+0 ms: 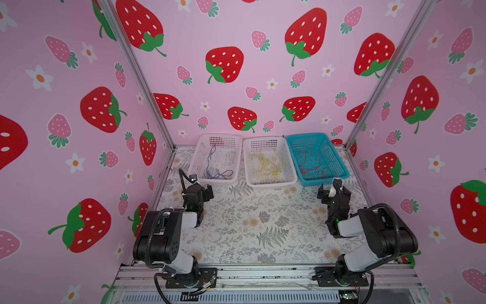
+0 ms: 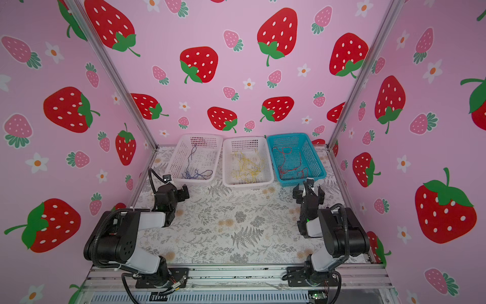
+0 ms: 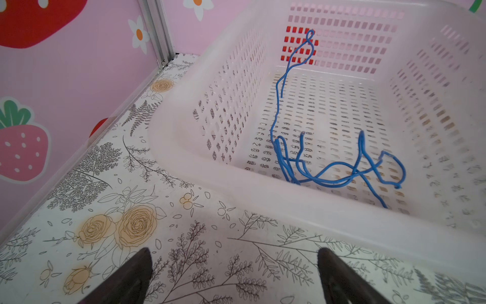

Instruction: Untangle the cables

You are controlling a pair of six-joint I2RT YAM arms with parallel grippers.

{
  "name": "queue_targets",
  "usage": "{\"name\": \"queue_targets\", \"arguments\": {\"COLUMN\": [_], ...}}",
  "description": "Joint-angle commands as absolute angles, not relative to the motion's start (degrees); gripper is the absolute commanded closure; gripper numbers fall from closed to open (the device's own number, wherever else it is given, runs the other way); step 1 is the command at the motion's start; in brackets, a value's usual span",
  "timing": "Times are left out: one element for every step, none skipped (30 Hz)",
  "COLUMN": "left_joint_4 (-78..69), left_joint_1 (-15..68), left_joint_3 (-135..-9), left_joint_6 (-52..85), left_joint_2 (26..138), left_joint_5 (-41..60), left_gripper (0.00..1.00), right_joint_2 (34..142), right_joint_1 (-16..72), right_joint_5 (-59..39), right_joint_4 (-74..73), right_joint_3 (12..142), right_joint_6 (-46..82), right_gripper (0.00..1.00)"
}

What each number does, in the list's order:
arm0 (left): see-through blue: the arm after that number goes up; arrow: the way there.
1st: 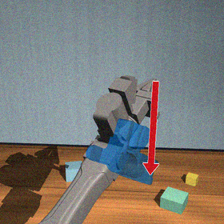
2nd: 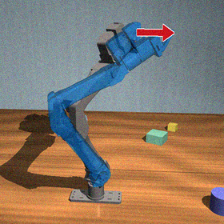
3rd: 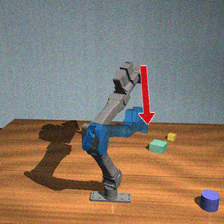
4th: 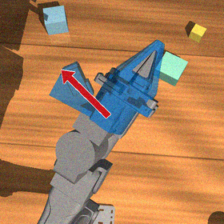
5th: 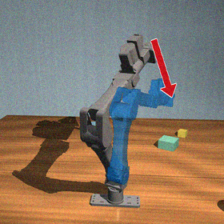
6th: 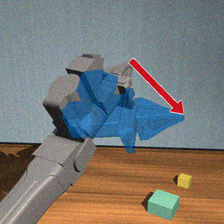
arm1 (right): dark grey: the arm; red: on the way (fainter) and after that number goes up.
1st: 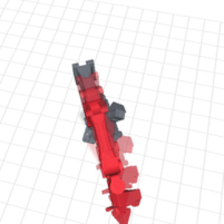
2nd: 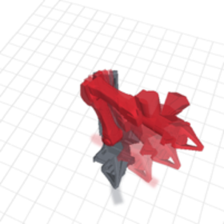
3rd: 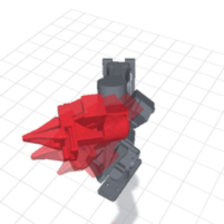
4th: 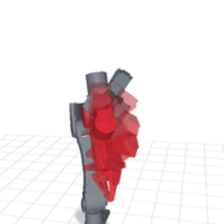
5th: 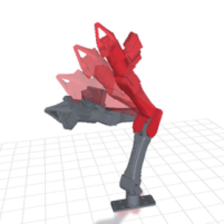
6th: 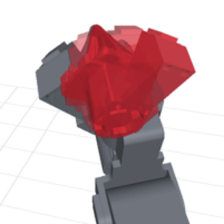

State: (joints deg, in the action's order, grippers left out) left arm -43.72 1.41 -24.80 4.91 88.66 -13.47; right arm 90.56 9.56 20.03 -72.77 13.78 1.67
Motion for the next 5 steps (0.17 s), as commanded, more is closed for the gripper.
{"name": "queue_targets", "arguments": {"left_joint_4": [-45.97, -45.97, -45.97, -45.97, -45.97], "left_joint_1": [1.56, 1.58, 1.58, 1.54, 1.56], "left_joint_3": [-24.83, -24.80, -24.79, -24.79, -24.83], "left_joint_6": [4.11, 4.06, 4.06, 4.09, 4.13], "left_joint_2": [88.64, 88.60, 88.61, 88.60, 88.66], "left_joint_5": [-14.02, -14.05, -14.06, -13.98, -14.06], "left_gripper": [0.01, 0.01, 0.01, 0.01, 0.01], "right_joint_2": [90.35, 90.44, 90.49, 90.46, 90.27], "right_joint_1": [9.09, 9.07, 9.07, 9.08, 9.11], "right_joint_5": [19.88, 19.95, 19.85, 19.86, 19.86], "right_joint_4": [-74.10, -73.93, -73.95, -73.83, -73.99], "right_joint_3": [14.41, 14.50, 14.50, 14.50, 14.48], "right_joint_6": [1.97, 2.07, 2.02, 2.02, 2.02], "right_gripper": [0.01, 0.01, 0.01, 0.01, 0.01]}}
